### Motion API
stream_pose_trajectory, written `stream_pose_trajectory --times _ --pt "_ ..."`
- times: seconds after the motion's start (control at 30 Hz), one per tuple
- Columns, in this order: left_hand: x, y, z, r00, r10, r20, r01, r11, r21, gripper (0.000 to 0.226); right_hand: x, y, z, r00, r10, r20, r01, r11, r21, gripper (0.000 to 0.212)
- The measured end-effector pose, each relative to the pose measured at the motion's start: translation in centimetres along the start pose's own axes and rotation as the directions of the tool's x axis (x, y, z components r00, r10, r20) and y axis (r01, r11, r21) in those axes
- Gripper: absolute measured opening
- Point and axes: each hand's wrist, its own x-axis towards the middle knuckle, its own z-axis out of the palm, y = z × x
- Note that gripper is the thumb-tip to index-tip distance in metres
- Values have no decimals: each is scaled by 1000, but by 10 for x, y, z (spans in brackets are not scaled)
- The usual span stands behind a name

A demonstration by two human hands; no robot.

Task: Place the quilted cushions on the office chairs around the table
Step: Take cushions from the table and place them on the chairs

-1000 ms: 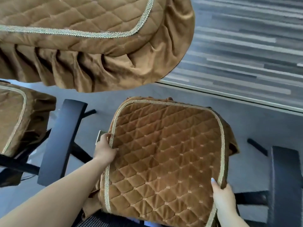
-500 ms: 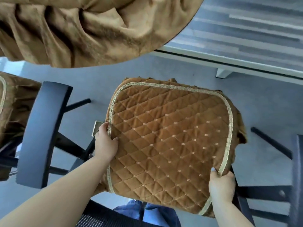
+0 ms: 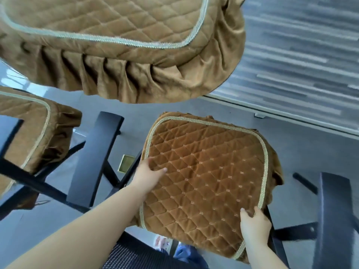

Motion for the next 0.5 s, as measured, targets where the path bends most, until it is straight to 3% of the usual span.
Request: stream_pose_trajectory --times 0.2,0.37,0.5 --pt "-86 92 -77 975 222 6 -220 971 -95 46 -93 -124 -68 946 -266 184 242 960 143 40" --pt "-124 151 -155 944 315 -94 -327 927 -184 34 -153 -217 -117 834 -530 152 477 832 284 28" --pt "-131 189 -211 906 384 -180 -418 881 -224 32 -178 -281 -146 759 -645 85 595 741 311 17"
